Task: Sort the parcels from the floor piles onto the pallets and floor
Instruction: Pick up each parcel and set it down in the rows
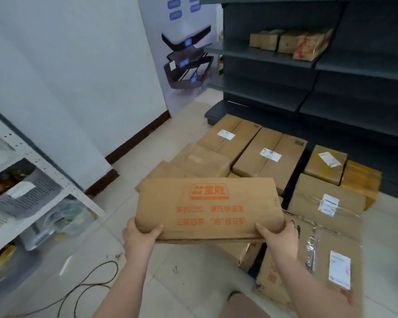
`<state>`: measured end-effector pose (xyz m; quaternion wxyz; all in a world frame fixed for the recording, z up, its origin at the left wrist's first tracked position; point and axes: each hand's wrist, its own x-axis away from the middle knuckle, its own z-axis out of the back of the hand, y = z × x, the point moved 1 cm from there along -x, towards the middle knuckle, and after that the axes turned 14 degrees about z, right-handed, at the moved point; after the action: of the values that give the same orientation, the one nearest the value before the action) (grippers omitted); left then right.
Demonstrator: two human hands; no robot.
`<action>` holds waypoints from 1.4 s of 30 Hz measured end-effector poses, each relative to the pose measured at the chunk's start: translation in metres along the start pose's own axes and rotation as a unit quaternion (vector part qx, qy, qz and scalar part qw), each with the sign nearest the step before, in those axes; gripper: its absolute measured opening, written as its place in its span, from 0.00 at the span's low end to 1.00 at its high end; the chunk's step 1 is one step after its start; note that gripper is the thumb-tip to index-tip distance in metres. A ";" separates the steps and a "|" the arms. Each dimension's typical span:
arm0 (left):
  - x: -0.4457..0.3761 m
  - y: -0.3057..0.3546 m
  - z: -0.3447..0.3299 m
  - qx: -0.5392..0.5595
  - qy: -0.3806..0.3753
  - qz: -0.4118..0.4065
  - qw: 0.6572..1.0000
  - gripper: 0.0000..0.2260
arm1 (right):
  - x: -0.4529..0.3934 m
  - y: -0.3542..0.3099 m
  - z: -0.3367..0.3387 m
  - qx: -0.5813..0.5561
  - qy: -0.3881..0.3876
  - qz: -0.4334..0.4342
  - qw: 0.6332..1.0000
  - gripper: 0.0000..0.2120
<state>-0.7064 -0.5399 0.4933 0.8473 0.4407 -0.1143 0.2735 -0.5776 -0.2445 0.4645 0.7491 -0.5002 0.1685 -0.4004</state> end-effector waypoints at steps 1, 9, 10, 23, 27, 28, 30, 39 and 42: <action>-0.017 0.012 -0.011 -0.014 -0.011 -0.005 1.000 0.35 | -0.011 0.004 -0.010 0.000 0.012 -0.016 1.000 0.43; -0.138 0.119 -0.132 -0.120 -0.088 -0.048 0.988 0.36 | -0.129 0.036 -0.080 -0.014 0.102 -0.163 0.981 0.39; -0.151 0.132 -0.150 -0.130 -0.106 -0.057 0.984 0.35 | -0.145 0.040 -0.085 -0.014 0.118 -0.182 0.976 0.40; -0.294 0.173 -0.398 -0.287 -0.256 -0.141 0.912 0.37 | -0.292 0.137 -0.139 -0.008 0.288 -0.261 0.921 0.39; -0.326 0.144 -0.448 -0.347 -0.273 -0.147 0.885 0.36 | -0.308 0.176 -0.155 0.017 0.302 -0.286 0.909 0.39; -0.333 0.136 -0.458 -0.362 -0.277 -0.148 0.878 0.37 | -0.310 0.186 -0.160 0.026 0.299 -0.292 0.908 0.39; -0.346 0.123 -0.475 -0.392 -0.279 -0.157 0.863 0.37 | -0.316 0.205 -0.170 0.042 0.288 -0.300 0.908 0.39; -0.376 0.078 -0.502 -0.524 -0.241 -0.197 0.793 0.38 | -0.332 0.259 -0.195 0.157 0.100 -0.382 0.905 0.37; -0.370 0.086 -0.495 -0.553 -0.247 -0.198 0.771 0.37 | -0.331 0.250 -0.193 0.178 0.065 -0.392 0.900 0.39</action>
<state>-1.0835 -0.2333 0.1012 0.9229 -0.0383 -0.3610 -0.1286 -0.8021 -0.0644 0.1090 0.5957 -0.3570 -0.0664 -0.7165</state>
